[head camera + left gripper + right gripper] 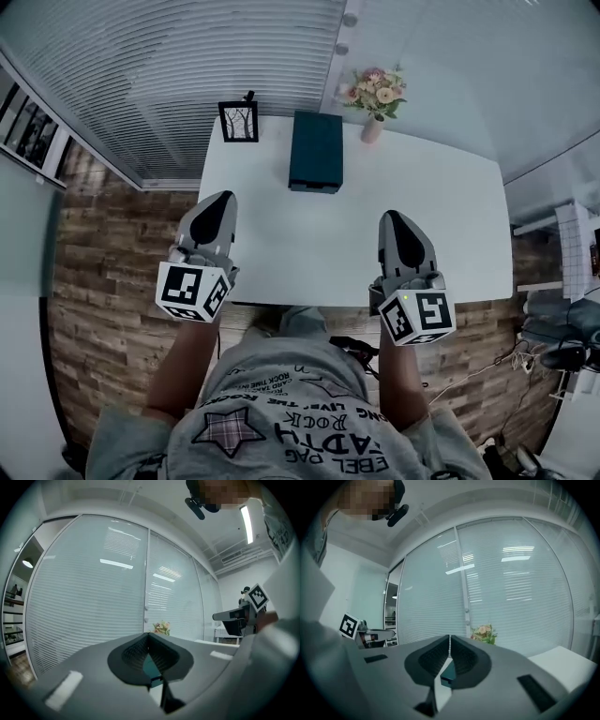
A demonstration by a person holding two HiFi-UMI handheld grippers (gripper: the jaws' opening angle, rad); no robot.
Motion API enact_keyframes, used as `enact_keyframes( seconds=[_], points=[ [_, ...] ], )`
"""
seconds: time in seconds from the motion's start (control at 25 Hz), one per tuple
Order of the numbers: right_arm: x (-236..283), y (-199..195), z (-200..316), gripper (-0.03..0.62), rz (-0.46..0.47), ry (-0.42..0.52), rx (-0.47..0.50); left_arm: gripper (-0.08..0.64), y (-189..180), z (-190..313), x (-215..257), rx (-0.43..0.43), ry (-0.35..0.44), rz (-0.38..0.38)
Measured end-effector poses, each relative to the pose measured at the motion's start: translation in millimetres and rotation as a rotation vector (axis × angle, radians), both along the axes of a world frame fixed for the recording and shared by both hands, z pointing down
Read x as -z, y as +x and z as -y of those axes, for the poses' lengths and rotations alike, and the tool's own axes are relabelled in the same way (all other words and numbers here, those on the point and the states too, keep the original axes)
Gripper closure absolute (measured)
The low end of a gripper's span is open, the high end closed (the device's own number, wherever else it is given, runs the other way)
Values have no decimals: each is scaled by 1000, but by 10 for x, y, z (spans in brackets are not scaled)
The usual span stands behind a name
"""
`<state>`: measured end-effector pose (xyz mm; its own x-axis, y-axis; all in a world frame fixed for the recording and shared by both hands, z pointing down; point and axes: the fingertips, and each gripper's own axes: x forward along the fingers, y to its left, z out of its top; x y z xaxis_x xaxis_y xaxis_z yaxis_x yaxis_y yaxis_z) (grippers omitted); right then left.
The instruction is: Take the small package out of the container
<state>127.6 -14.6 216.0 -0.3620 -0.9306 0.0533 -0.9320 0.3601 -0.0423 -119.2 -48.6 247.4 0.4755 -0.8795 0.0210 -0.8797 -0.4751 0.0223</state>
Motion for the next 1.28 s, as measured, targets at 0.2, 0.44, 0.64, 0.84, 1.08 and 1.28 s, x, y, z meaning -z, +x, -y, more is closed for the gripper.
enact_keyframes(
  seconds=[0.2,0.44,0.64,0.84,1.08,1.28],
  points=[
    [-9,152,402,575,17,2,88,551,211,253,-1,63,3,4],
    [-94,169,673,575,26,-8,198,551,355,373,-2,130,2,14],
    [-223,216,839,575,51,-35,211,551,369,458,-145,146,-33,33],
    [-368,220,941,575,55,-74,208,551,370,576,-269,156,-63,28],
    [-487,167,1015,575,40,-104,181,551,494,745,-345,85,-66,20],
    [-528,54,1087,575,14,-117,179,551,463,846,-418,57,-78,4]
  ],
)
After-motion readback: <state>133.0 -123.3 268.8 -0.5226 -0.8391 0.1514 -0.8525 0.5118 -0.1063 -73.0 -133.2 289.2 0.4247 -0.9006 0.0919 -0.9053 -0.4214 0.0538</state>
